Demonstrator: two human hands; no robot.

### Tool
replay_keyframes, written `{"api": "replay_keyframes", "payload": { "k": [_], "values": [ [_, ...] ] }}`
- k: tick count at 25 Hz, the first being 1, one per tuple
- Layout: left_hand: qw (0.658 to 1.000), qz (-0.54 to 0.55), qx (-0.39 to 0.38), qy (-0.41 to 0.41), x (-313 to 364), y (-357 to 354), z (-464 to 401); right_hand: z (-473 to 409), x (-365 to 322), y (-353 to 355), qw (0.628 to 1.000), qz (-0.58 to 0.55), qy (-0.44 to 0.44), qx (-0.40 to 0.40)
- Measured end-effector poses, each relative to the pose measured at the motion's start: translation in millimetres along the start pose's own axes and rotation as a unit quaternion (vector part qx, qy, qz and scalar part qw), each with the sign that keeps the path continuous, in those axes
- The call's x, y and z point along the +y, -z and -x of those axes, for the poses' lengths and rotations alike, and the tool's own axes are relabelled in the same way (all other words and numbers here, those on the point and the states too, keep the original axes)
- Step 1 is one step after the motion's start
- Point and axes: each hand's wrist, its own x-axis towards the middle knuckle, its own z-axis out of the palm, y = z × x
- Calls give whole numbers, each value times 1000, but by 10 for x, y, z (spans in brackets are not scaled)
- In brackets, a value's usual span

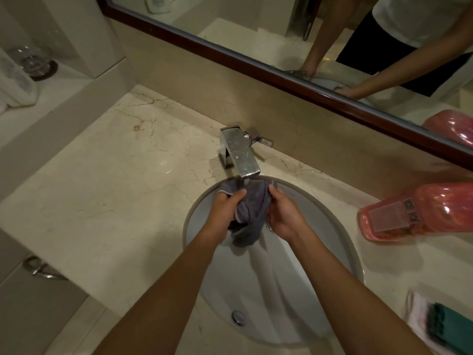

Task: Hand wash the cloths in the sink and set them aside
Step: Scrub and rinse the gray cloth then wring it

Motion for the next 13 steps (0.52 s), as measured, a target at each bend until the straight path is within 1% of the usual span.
{"api": "replay_keyframes", "payload": {
  "k": [2,4,5,7,9,11,13],
  "values": [
    [999,-18,-23,-15,-25,1,18,-31,-39,-5,1000,-17,10,-18],
    [998,8,-48,-26,-37,5,45,-40,-42,17,998,-4,30,-49],
    [998,35,-48,-23,-30,-1,61,-30,-28,29,998,1,34,-59],
    [994,106,-13,6,23,-19,69,-20,17,58,997,-5,29,-75],
    [988,147,23,30,74,-31,36,-23,69,75,995,-31,28,-91],
    [985,161,44,43,109,-44,0,-39,88,45,996,-38,33,-69],
    [979,184,47,74,135,-71,-20,-71,91,9,999,-17,46,-12]
  ]
}}
